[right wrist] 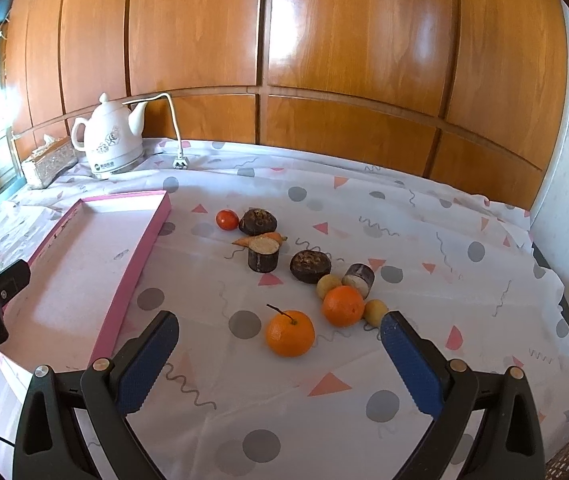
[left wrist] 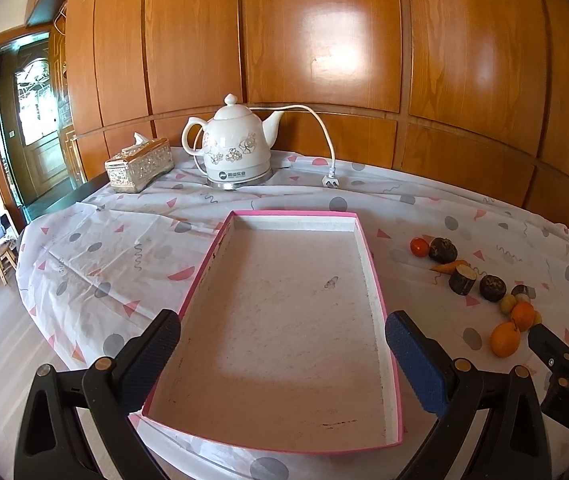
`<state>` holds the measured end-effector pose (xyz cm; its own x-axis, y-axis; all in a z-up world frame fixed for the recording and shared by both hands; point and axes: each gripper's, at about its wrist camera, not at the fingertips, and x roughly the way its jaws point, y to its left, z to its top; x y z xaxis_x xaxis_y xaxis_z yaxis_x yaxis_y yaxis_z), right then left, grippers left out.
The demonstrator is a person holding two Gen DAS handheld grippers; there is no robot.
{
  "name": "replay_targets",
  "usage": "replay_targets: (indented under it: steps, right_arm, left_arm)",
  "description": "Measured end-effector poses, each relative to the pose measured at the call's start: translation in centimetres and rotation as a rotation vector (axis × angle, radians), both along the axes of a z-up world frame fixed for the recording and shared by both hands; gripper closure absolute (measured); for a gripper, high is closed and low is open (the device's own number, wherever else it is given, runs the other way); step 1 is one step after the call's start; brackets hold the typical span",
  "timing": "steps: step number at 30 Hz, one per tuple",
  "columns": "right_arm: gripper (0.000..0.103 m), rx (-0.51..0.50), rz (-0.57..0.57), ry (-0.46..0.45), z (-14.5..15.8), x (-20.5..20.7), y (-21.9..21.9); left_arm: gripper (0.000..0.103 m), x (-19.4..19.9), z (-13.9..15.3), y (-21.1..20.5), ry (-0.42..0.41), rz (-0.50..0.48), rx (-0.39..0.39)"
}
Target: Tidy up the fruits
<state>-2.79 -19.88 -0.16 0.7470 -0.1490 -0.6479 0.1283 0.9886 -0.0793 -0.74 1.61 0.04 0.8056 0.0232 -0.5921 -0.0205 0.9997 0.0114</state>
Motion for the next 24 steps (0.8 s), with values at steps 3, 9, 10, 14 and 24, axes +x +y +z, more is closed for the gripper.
replay_targets:
  steps: [3,9,10,14,24]
  right_arm:
    - [0.001,0.004,0.002,-0.004,0.0,-0.1,0.0]
    - [0.001,0.007,0.002,-0.007,0.1,-0.2,-0.1]
    - [0.001,0.005,0.002,-0.007,0.1,-0.2,0.0]
    - [0.001,0.006,0.004,-0.008,0.1,-0.2,-0.1]
    - [0.001,-0.013,0.01,-0.001,0.3,0.0,-1.5]
  left_arm:
    - [0.0,-0.1,-0.1,-0.2,-0.001,-0.005,0.008]
    - [0.0,-0.1,-0.3,-0.4,0.006,-0.013,0.008]
    - [0.0,-0.1,-0.3,-0.4,0.006,-0.014,0.008]
    - [0.0,-0.2,-0.3,-0.7,0.006,-0.016,0.013]
    - [0.0,-0.2,-0.4,-1.4,0.012,-0.029,0.03]
